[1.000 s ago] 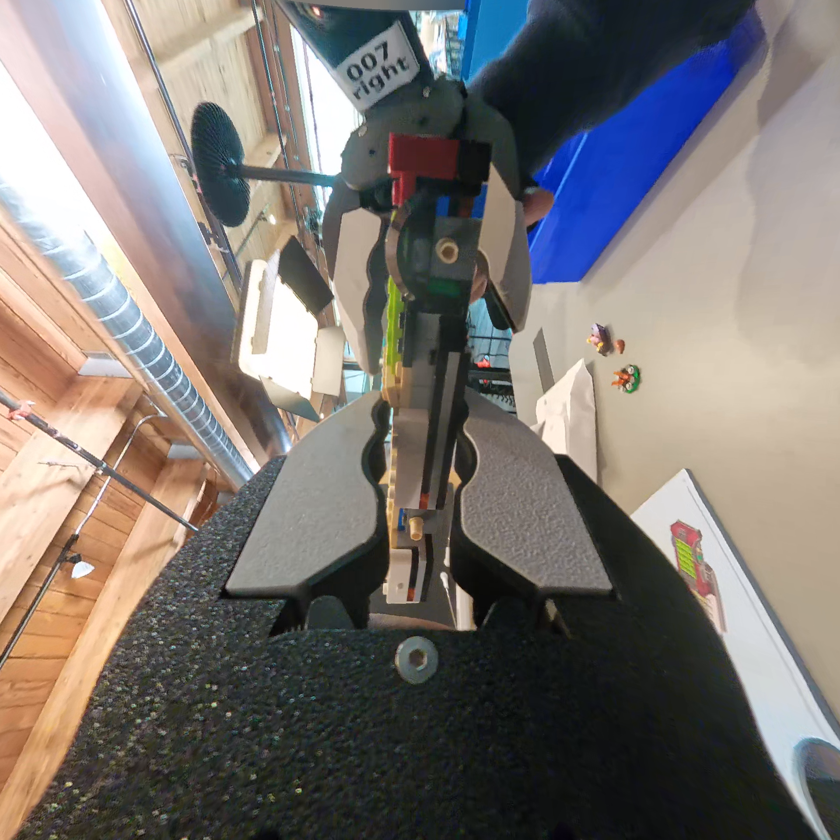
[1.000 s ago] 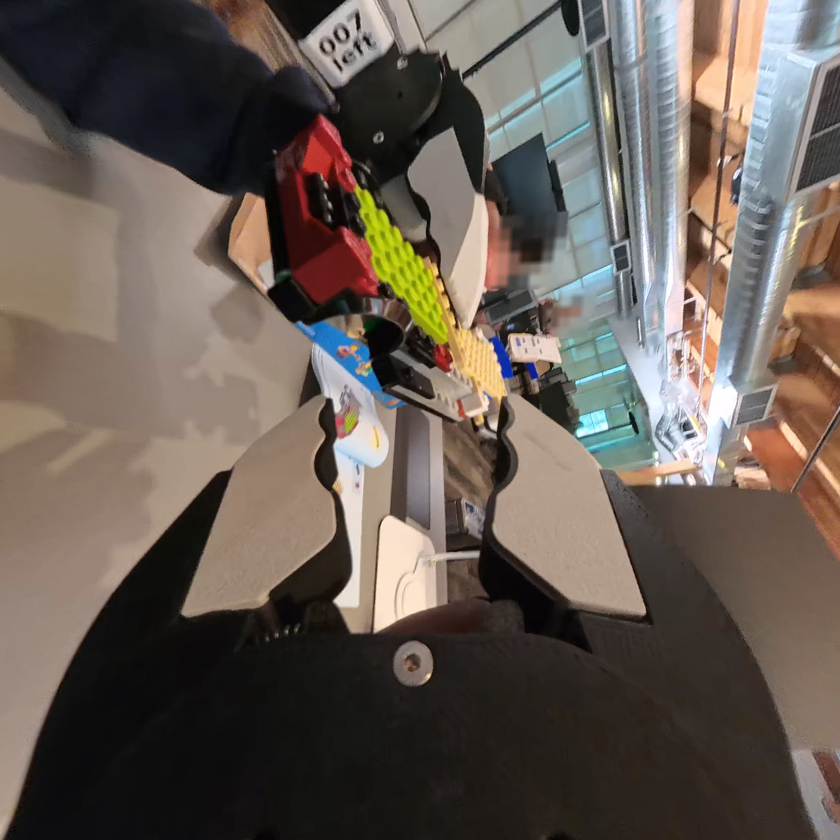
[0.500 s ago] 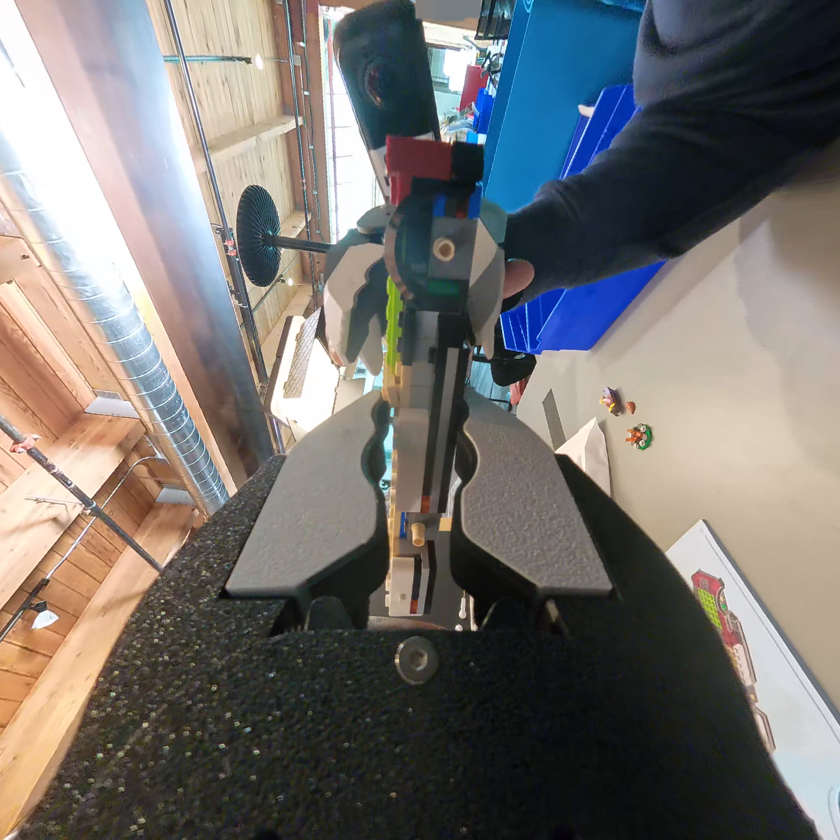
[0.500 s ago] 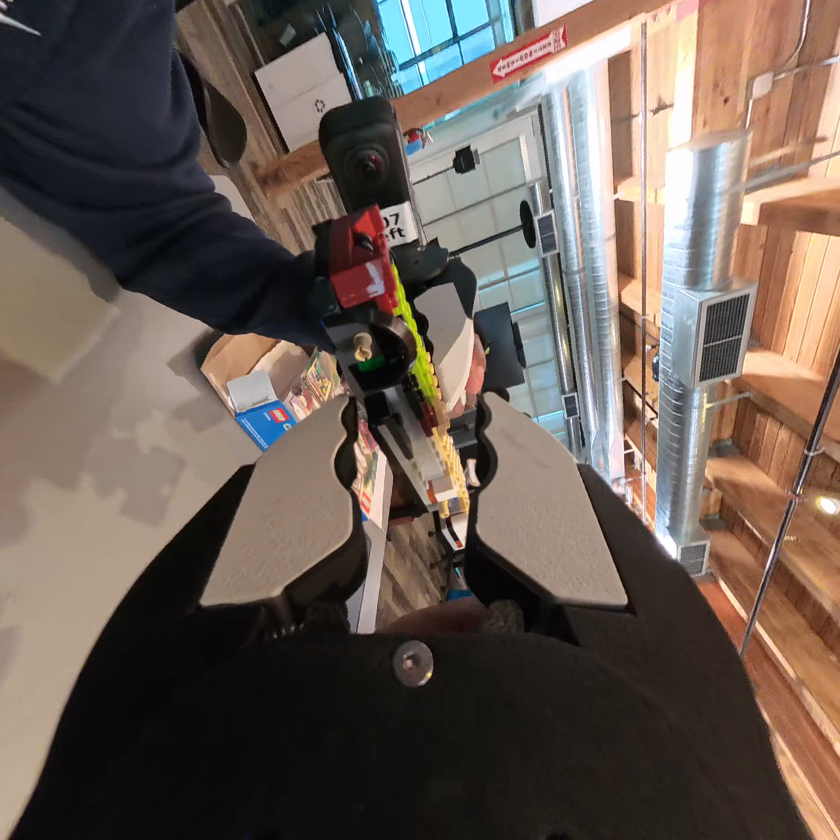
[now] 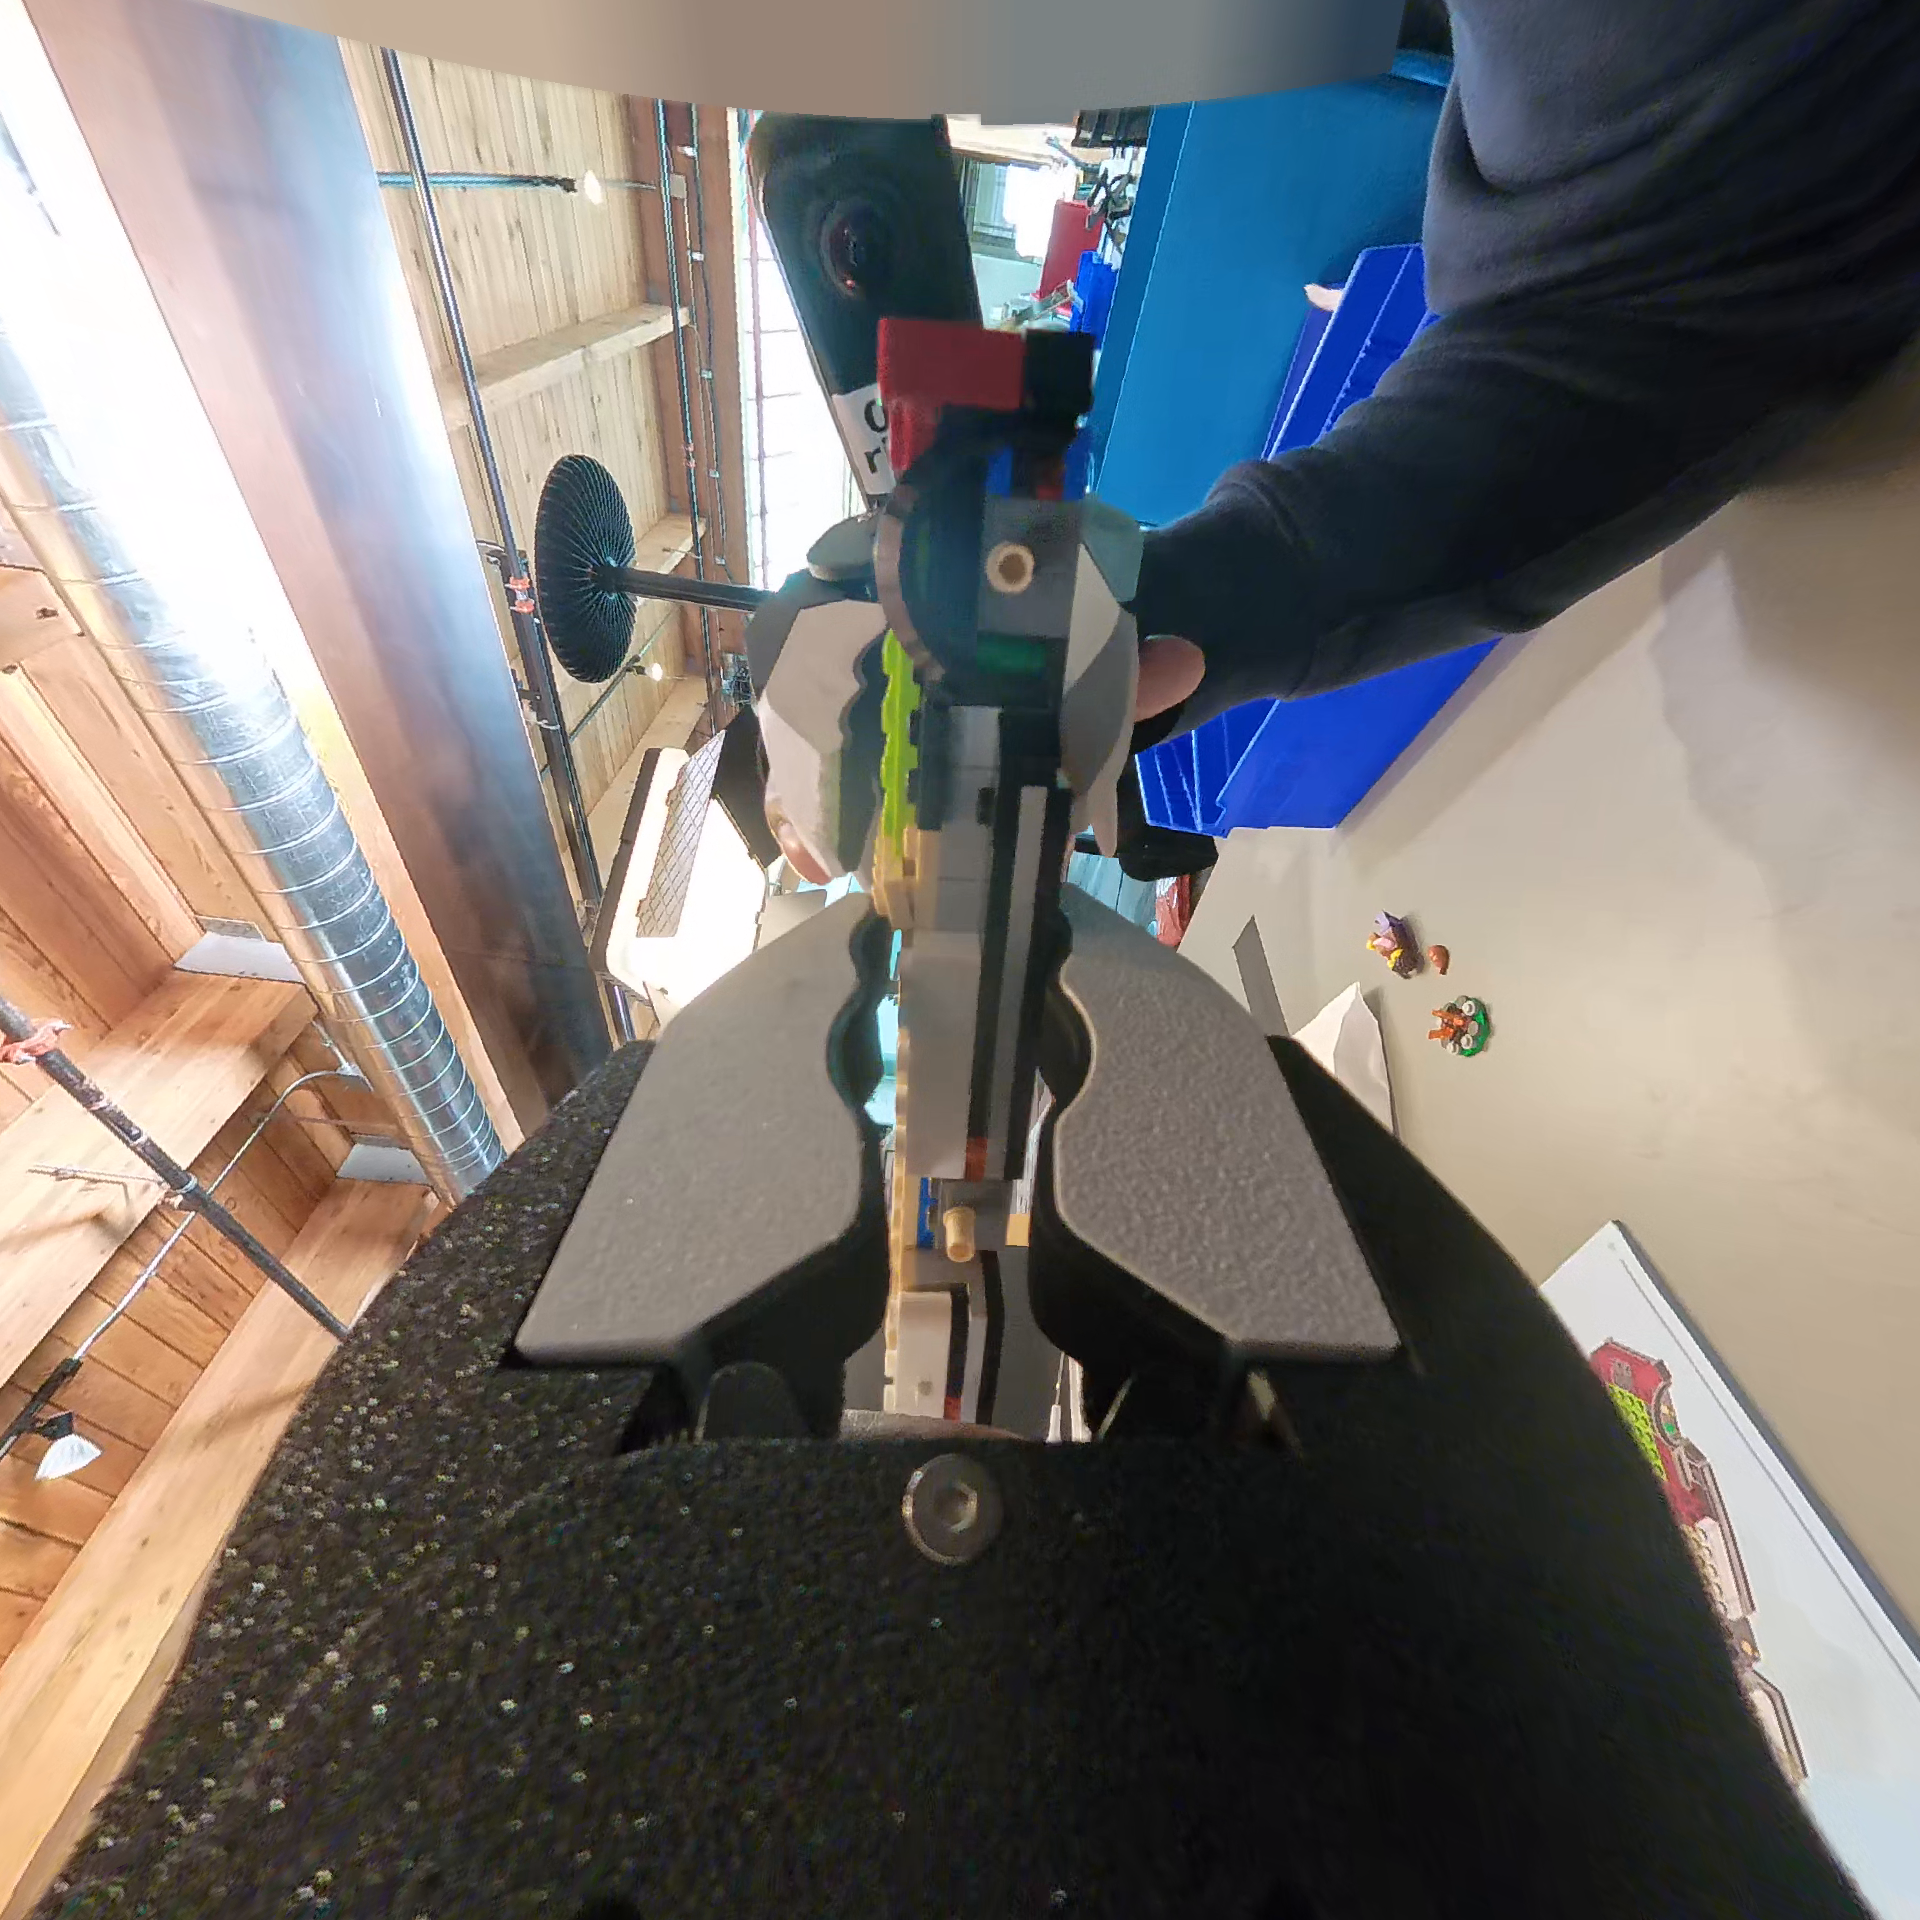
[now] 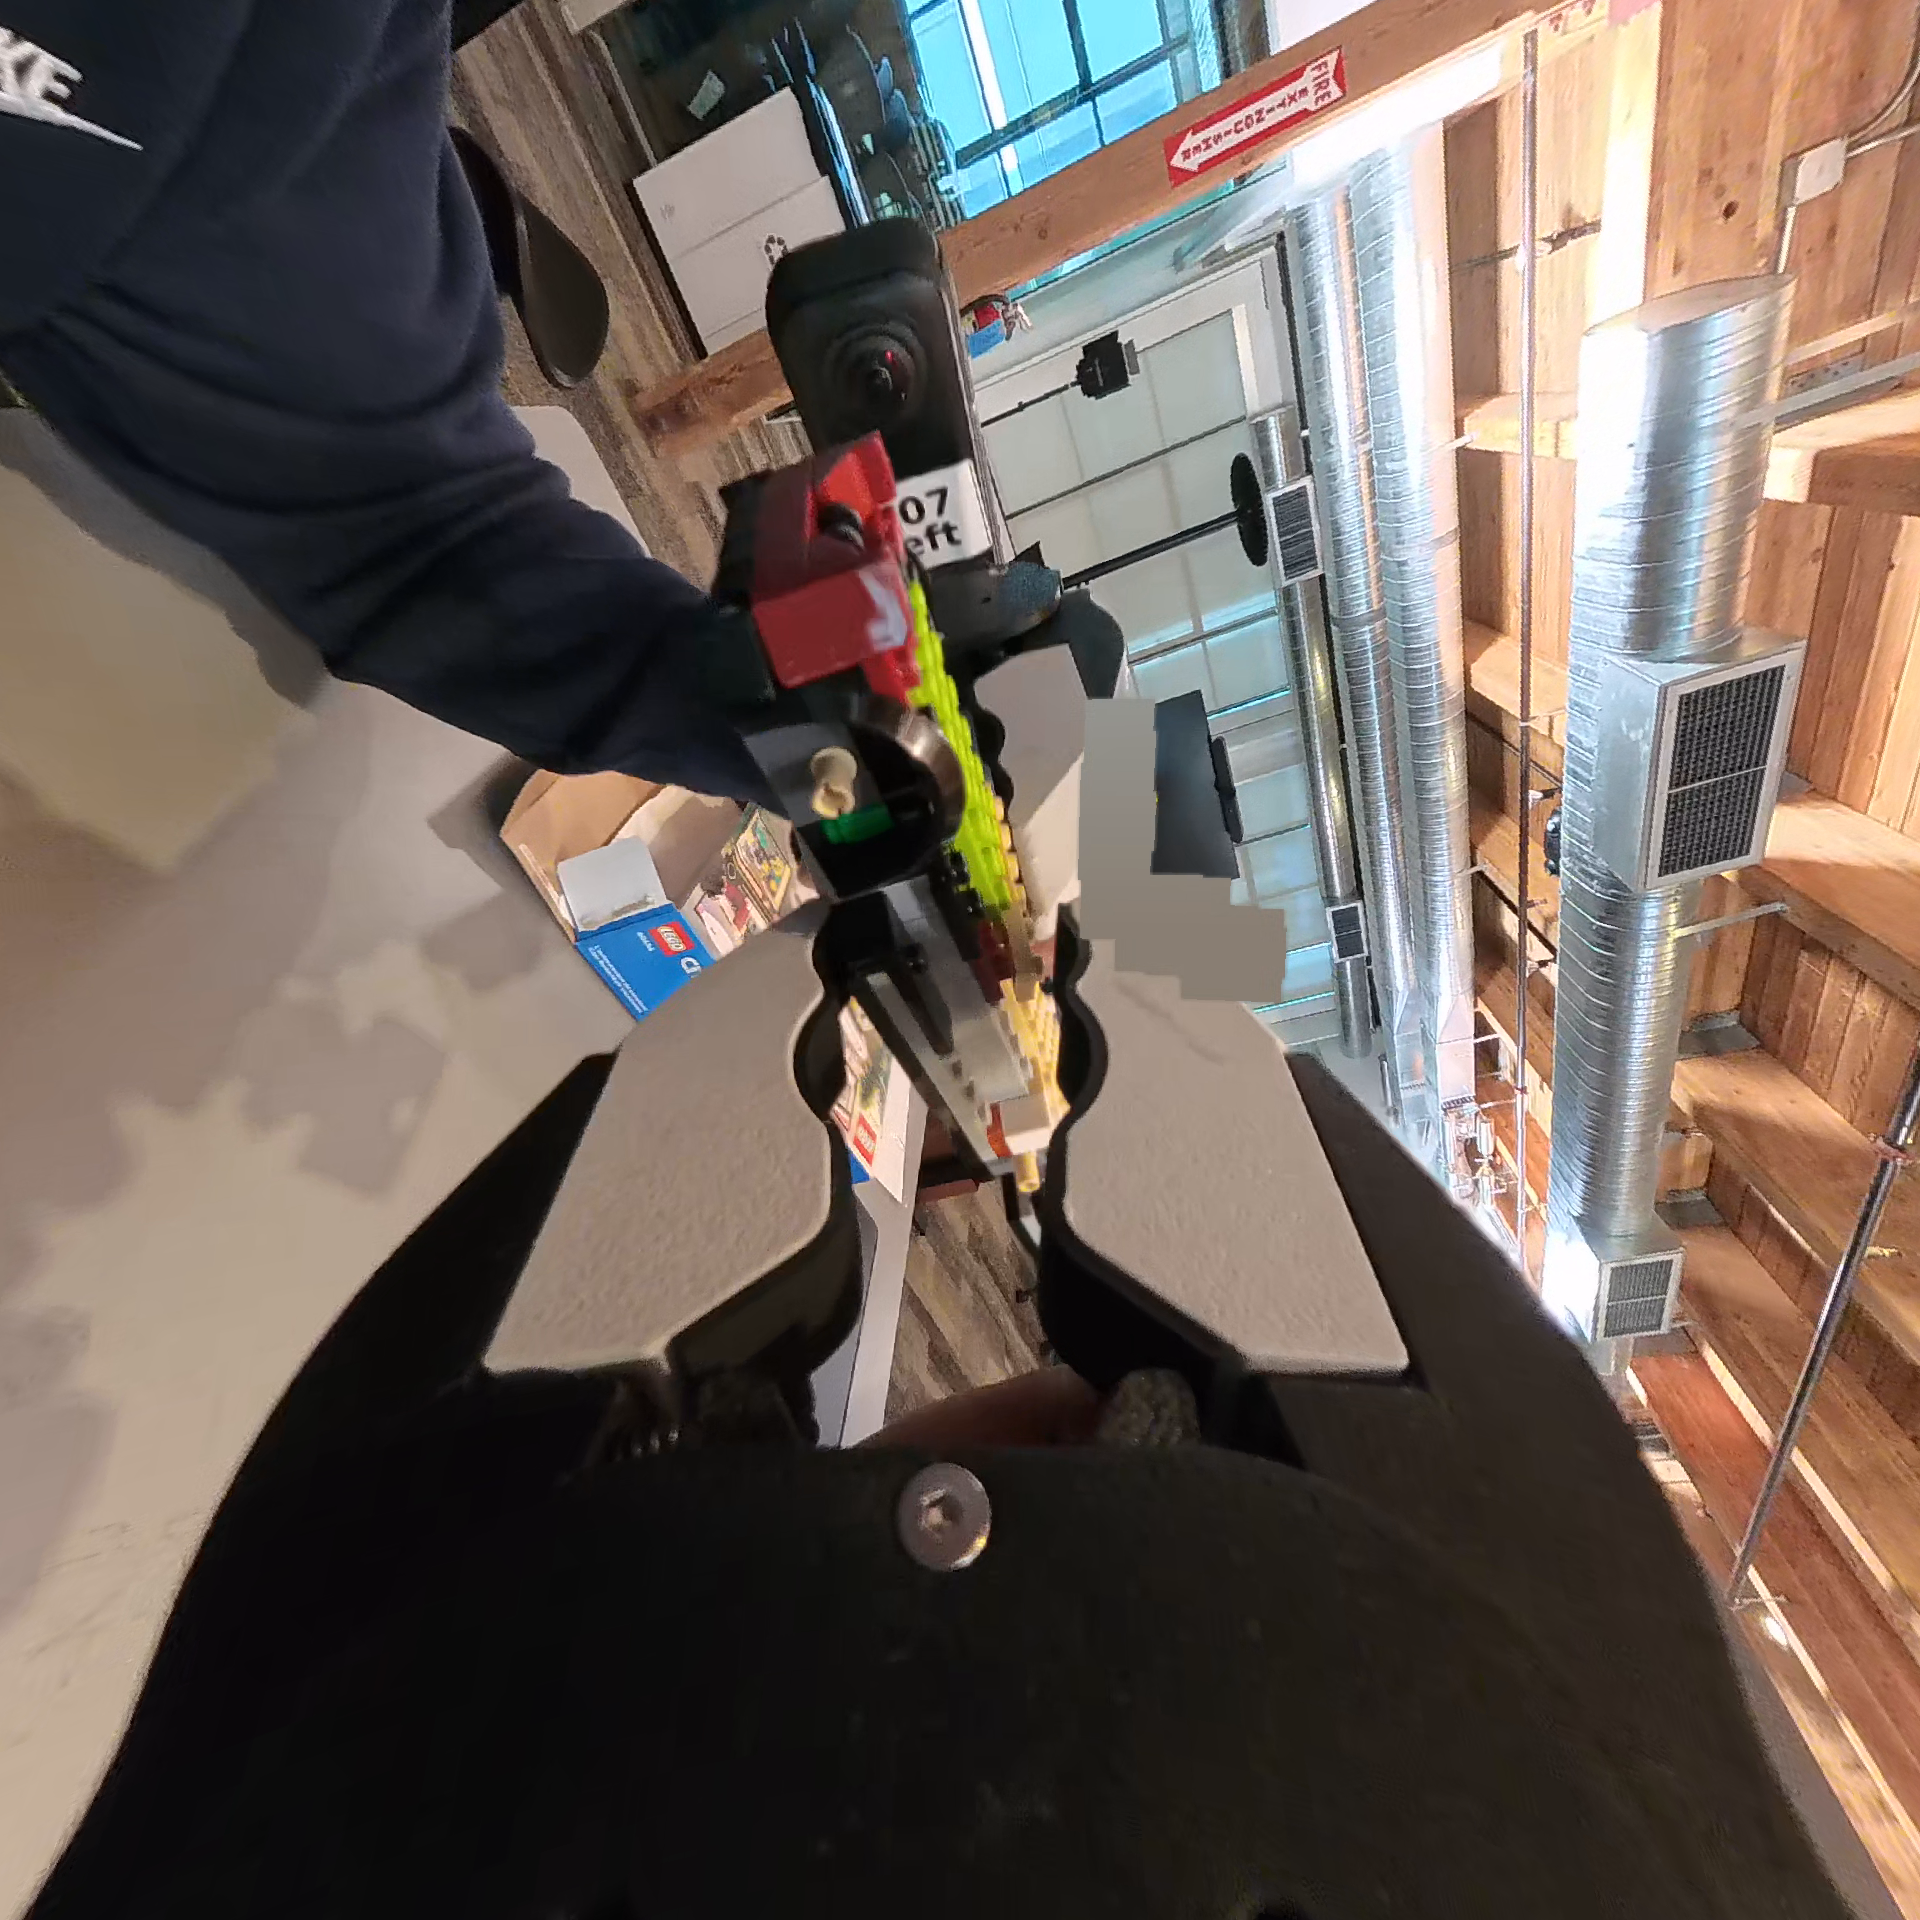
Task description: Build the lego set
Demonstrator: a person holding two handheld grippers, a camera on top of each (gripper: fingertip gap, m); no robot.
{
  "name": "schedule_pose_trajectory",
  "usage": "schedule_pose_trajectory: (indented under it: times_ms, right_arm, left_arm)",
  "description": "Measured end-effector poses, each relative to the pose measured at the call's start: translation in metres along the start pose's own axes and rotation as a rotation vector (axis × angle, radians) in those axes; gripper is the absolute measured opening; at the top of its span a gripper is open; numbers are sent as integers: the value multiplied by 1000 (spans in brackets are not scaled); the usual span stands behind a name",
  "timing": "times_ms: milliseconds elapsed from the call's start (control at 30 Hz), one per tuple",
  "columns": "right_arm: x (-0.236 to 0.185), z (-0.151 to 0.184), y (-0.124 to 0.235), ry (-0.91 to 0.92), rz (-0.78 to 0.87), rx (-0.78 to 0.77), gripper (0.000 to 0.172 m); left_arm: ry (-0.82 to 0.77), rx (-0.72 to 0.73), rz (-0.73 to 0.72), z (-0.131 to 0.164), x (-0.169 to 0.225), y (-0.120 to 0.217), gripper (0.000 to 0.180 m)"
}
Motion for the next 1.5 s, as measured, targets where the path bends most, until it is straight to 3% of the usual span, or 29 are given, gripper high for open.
schedule_pose_trajectory:
  times_ms: [800,1500]
  right_arm:
    - [0,2,-4,88,71,-58,26]
    - [0,0,-3,88,47,-42,27]
  left_arm:
    - [-40,-44,-63,-1,-4,4,31]
    - [-54,-55,-43,-7,-4,2,29]
Point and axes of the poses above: each gripper's, where its closed fingertips meet, y back along the fingers, z out of its underside, x = y × z across the jaws, the point moved 8 cm from there along y, back along the fingers, and after that the axes turned 8 degrees about -z, right-handed, at the moved point
